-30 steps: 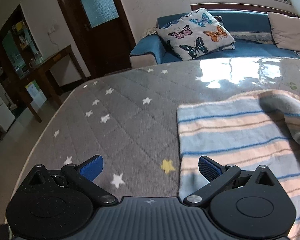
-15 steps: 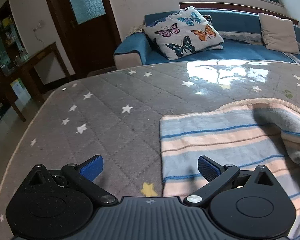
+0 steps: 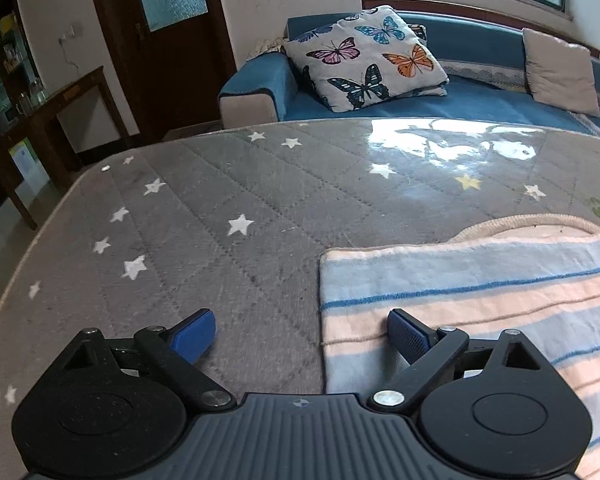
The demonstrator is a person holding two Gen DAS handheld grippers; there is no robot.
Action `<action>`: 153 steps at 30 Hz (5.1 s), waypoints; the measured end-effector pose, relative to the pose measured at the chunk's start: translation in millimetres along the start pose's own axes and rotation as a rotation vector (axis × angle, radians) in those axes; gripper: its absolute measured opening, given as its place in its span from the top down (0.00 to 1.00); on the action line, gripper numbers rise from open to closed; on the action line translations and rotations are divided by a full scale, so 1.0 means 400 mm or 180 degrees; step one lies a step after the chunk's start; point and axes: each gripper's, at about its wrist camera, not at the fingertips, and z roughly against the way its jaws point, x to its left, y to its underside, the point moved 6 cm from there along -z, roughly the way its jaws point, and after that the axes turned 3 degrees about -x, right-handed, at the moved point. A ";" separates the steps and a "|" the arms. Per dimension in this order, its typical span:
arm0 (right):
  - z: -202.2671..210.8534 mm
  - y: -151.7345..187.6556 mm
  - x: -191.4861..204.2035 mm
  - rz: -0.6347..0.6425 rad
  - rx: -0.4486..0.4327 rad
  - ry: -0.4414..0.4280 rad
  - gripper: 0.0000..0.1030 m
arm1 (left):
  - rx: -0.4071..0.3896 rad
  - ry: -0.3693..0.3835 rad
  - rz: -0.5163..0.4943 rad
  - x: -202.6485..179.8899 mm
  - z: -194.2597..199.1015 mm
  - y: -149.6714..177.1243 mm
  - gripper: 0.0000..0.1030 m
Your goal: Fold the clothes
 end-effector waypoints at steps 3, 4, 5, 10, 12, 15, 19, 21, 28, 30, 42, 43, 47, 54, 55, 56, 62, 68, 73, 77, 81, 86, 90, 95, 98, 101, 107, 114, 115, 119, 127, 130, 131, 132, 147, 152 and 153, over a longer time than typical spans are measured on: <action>-0.034 0.042 0.000 -0.0185 0.0260 -0.0256 0.73 | 0.0035 0.0135 0.0080 -0.003 -0.025 -0.007 0.11; -0.054 0.063 0.001 -0.0204 0.0355 -0.0258 0.72 | 0.0038 0.0183 0.0120 -0.006 -0.030 -0.008 0.11; -0.069 0.076 0.003 -0.0229 0.0400 -0.0262 0.72 | 0.0032 0.0237 0.0164 -0.008 -0.035 -0.011 0.15; -0.138 0.109 0.003 -0.0319 0.0584 -0.0262 0.72 | -0.0025 0.0448 0.0185 -0.017 -0.037 -0.023 0.39; -0.152 0.113 0.002 -0.0349 0.0608 -0.0268 0.71 | -0.0071 0.0529 0.0126 -0.027 -0.031 -0.027 0.64; -0.156 0.107 0.010 -0.0335 0.0595 -0.0304 0.77 | -0.0107 0.0668 0.0076 -0.047 -0.025 -0.028 0.93; -0.166 0.082 0.025 -0.0249 0.0490 -0.0310 0.97 | -0.0389 0.0404 -0.0048 -0.045 0.004 -0.051 0.97; -0.160 0.051 0.028 -0.0186 0.0298 -0.0265 0.97 | -0.0564 0.0332 0.0005 -0.018 0.023 -0.073 0.97; -0.230 -0.023 0.062 -0.0065 0.0025 -0.0199 0.96 | -0.0617 0.0081 0.0063 0.039 -0.022 -0.106 0.96; -0.266 -0.018 0.064 -0.0031 0.0090 -0.0088 0.95 | -0.0435 -0.0019 0.0074 0.046 -0.067 -0.087 0.93; -0.133 0.029 0.111 -0.0012 0.0434 -0.0726 0.88 | -0.0387 -0.0110 0.0082 0.073 0.019 -0.039 0.30; -0.114 0.046 0.125 0.0011 0.0463 -0.0794 0.84 | -0.0382 -0.0105 0.0046 0.068 0.035 -0.028 0.29; -0.051 0.120 0.189 0.0251 0.0520 -0.0958 0.73 | -0.0345 -0.0062 -0.0110 0.041 0.098 0.041 0.18; 0.014 0.214 0.208 0.0372 0.0503 -0.0912 0.71 | -0.0373 -0.0114 -0.0249 0.025 0.190 0.173 0.14; 0.026 0.223 0.205 0.0374 0.0478 -0.0889 0.71 | -0.0381 -0.0127 -0.0245 0.026 0.203 0.189 0.13; 0.034 0.228 0.202 0.0375 0.0458 -0.0876 0.71 | -0.0406 -0.0157 -0.0260 0.027 0.216 0.202 0.12; 0.115 0.286 0.205 0.0481 0.0333 -0.0853 0.60 | -0.0583 -0.0245 -0.0394 0.028 0.303 0.300 0.08; 0.199 0.358 0.211 0.0692 0.0175 -0.0796 0.53 | -0.0721 -0.0152 -0.0626 -0.008 0.381 0.388 0.07; 0.259 0.411 0.177 0.0611 0.0214 -0.0783 0.52 | -0.0860 -0.0118 -0.0949 -0.045 0.424 0.433 0.06; 0.291 0.438 0.152 0.0476 0.0289 -0.0762 0.51 | -0.0821 -0.0057 -0.1038 -0.050 0.438 0.473 0.06; 0.323 0.463 0.137 0.0409 0.0354 -0.0725 0.51 | -0.0798 -0.0007 -0.1044 -0.029 0.454 0.496 0.06; 0.359 0.457 0.149 0.0507 0.0422 -0.0665 0.51 | -0.0759 -0.0018 -0.1006 0.003 0.468 0.498 0.06; 0.382 0.418 0.208 0.0566 0.0268 -0.0903 0.51 | -0.0883 0.0068 -0.0924 -0.001 0.501 0.473 0.06; 0.338 0.369 0.319 0.0729 0.0112 -0.1144 0.51 | -0.0975 0.0189 -0.0801 -0.054 0.495 0.425 0.06; 0.295 0.360 0.366 0.0767 0.0102 -0.1182 0.51 | -0.0974 0.0191 -0.0835 -0.097 0.470 0.416 0.06; 0.275 0.373 0.399 0.0797 0.0143 -0.1261 0.51 | -0.0939 0.0295 -0.0874 -0.132 0.456 0.424 0.06; 0.310 0.419 0.437 0.1103 0.0149 -0.1364 0.51 | -0.0877 0.0352 -0.1102 -0.161 0.455 0.462 0.06; 0.291 0.374 0.448 0.0924 -0.0072 -0.1320 0.51 | -0.1040 0.0320 -0.1060 -0.202 0.465 0.383 0.06; 0.281 0.375 0.451 0.0898 -0.0059 -0.1310 0.51 | -0.1043 0.0341 -0.1092 -0.217 0.458 0.378 0.06; 0.274 0.403 0.460 0.0928 0.0019 -0.1364 0.51 | -0.1002 0.0451 -0.1224 -0.281 0.432 0.387 0.06; 0.316 0.444 0.453 0.1028 0.0023 -0.1443 0.46 | -0.1005 0.0562 -0.1342 -0.312 0.442 0.443 0.05; 0.329 0.442 0.435 0.0848 0.0046 -0.1480 0.46 | -0.0997 0.0551 -0.1354 -0.309 0.449 0.442 0.05; 0.336 0.442 0.426 0.0766 0.0034 -0.1473 0.46 | -0.1002 0.0548 -0.1356 -0.312 0.451 0.440 0.05; 0.343 0.441 0.415 0.0686 0.0024 -0.1480 0.46 | -0.1012 0.0548 -0.1350 -0.312 0.455 0.438 0.05; 0.392 0.427 0.129 -0.0095 -0.0105 -0.0703 0.46 | -0.1081 0.0726 -0.1215 -0.403 0.465 0.368 0.02; 0.356 0.449 -0.008 -0.0355 -0.0035 -0.0037 0.47 | -0.1078 0.0841 -0.1280 -0.460 0.471 0.366 0.00; 0.350 0.452 -0.023 -0.0408 -0.0014 0.0034 0.47 | -0.1078 0.0860 -0.1293 -0.470 0.472 0.365 0.00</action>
